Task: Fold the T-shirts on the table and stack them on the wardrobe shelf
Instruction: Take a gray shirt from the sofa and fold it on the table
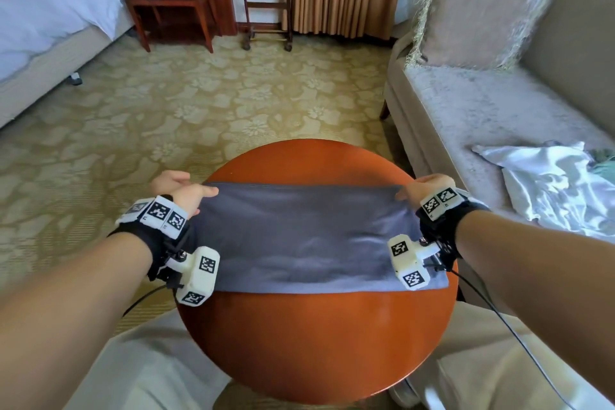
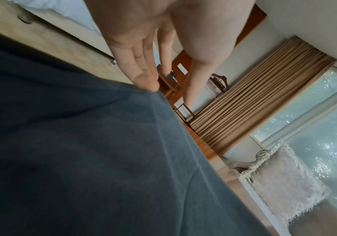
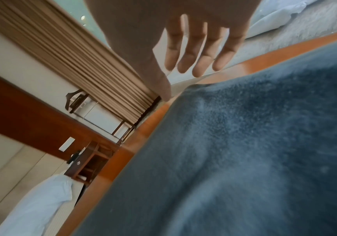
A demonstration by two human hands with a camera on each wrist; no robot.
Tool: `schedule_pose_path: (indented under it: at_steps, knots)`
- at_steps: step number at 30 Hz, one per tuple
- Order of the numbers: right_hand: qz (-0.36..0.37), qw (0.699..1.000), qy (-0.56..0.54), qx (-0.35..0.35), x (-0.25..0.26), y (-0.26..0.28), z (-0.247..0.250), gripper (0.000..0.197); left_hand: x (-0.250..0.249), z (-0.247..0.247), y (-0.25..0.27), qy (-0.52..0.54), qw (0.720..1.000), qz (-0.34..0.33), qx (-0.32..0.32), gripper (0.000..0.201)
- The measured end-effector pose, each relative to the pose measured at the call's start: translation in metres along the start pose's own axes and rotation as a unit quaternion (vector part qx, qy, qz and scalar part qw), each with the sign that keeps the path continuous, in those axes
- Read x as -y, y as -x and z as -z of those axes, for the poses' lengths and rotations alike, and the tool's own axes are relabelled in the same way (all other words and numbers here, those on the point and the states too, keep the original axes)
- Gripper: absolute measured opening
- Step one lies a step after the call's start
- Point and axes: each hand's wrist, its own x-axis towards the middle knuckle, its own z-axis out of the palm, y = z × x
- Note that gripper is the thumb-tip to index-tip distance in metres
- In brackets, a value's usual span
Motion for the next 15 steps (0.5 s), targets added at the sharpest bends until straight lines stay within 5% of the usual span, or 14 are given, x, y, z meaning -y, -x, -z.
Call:
schedule_pose_path:
  at_steps: [4, 10, 13, 15]
  knots:
    - [0.002, 0.997, 0.065, 0.04, 0.0, 0.025, 0.0, 0.039, 0.005, 0.004, 0.026, -0.088, 0.992, -0.075, 0.042, 0.025]
    - [0.062, 0.946, 0.28, 0.151, -0.012, 0.058, -0.02, 0.053, 0.027, 0.013, 0.041, -0.297, 0.939, -0.112, 0.128, 0.027]
    - [0.092, 0.921, 0.351, 0.141, -0.025, 0.066, -0.025, 0.092, 0.028, 0.018, 0.047, -0.39, 0.902, -0.13, 0.129, 0.03]
    - [0.116, 0.916, 0.363, 0.124, -0.031, 0.063, -0.029, 0.094, 0.026, 0.019, 0.05, -0.407, 0.895, -0.128, 0.131, 0.033]
